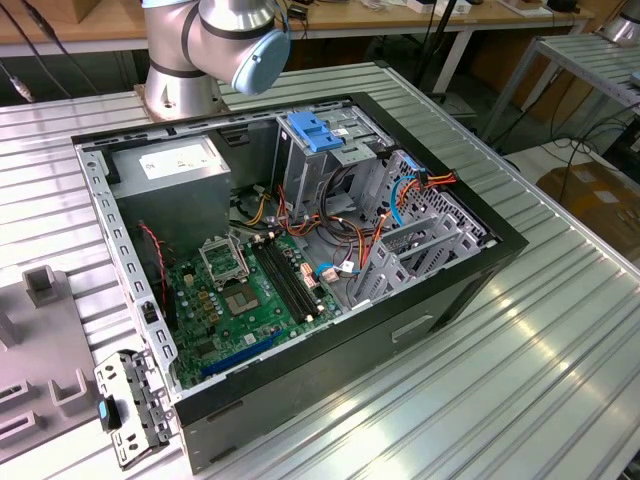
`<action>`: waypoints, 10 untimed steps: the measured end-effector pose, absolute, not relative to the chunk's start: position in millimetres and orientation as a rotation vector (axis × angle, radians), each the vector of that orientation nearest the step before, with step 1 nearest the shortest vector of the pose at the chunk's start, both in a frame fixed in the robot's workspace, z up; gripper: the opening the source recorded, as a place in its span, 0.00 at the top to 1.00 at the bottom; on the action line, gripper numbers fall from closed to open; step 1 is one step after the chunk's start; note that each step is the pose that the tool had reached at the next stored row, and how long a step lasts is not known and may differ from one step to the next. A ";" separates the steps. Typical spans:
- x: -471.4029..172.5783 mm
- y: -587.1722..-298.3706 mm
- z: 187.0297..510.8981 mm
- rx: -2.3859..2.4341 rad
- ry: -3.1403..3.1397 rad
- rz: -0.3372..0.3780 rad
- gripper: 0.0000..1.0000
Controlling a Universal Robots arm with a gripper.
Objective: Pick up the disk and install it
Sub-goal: 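Pick up the disk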
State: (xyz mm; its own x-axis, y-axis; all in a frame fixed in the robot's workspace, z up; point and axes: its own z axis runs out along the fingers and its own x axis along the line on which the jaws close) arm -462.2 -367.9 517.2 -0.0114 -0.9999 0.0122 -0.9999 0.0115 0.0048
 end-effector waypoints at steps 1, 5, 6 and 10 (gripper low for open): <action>-462.2 -367.9 517.6 2.200 -2.226 0.008 0.63; -462.2 -367.9 518.1 2.200 -2.226 0.008 0.63; -461.0 -367.9 518.1 2.200 -2.226 0.008 0.63; -454.9 -367.9 518.1 2.200 -2.226 0.008 0.63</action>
State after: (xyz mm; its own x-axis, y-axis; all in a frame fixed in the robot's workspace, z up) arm -454.9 -367.9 518.1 -0.0114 -0.9999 0.0121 -0.9999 0.0115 0.0047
